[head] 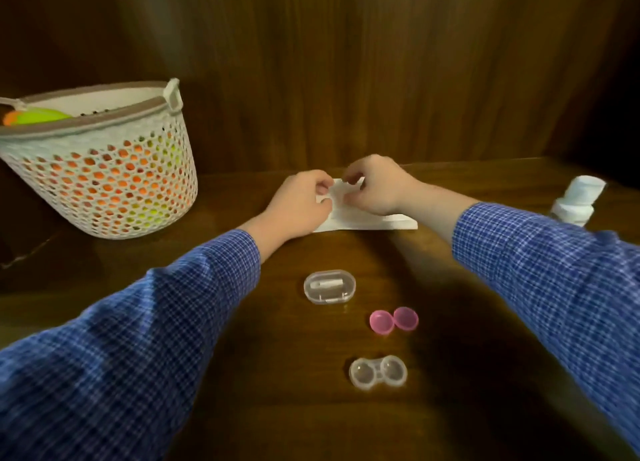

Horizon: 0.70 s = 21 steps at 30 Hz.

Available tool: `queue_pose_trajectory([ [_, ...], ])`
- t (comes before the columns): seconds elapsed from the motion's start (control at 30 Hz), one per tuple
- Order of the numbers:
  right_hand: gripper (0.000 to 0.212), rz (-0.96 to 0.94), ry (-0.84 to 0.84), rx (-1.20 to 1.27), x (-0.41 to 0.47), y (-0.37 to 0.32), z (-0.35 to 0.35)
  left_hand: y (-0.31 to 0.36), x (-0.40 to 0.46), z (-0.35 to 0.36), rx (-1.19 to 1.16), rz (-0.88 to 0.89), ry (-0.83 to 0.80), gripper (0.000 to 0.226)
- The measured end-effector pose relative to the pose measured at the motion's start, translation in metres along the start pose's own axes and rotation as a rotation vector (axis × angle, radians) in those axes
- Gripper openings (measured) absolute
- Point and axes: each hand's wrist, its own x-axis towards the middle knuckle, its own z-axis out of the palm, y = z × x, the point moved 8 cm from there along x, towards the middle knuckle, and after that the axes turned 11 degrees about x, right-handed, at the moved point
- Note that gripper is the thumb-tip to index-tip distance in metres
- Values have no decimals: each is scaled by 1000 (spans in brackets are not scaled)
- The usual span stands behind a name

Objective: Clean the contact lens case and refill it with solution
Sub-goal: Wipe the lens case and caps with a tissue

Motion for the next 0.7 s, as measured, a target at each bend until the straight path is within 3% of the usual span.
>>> queue_pose_trajectory([
  [0.13, 26, 43, -25, 2, 16, 13, 15, -6, 7, 13, 31, 2, -50, 34],
  [0.3, 15, 42, 129, 81, 12, 13, -5, -9, 9, 4, -33, -22, -49, 29],
  [0.37, 13, 45, 232, 203, 5, 5, -24, -5, 6, -12, -105, -42, 34, 33],
  [0.47, 16, 171, 314, 586, -12, 0, -48, 5, -4, -33, -320, -58, 68, 42],
  [0.57, 8, 291, 156, 828, -42, -13, -47, 29, -28, -55, -486, -5, 21, 40],
  [0.7, 16, 277, -50, 938, -103, -33, -32, 52, -77, -66, -588, -32, -8, 13],
])
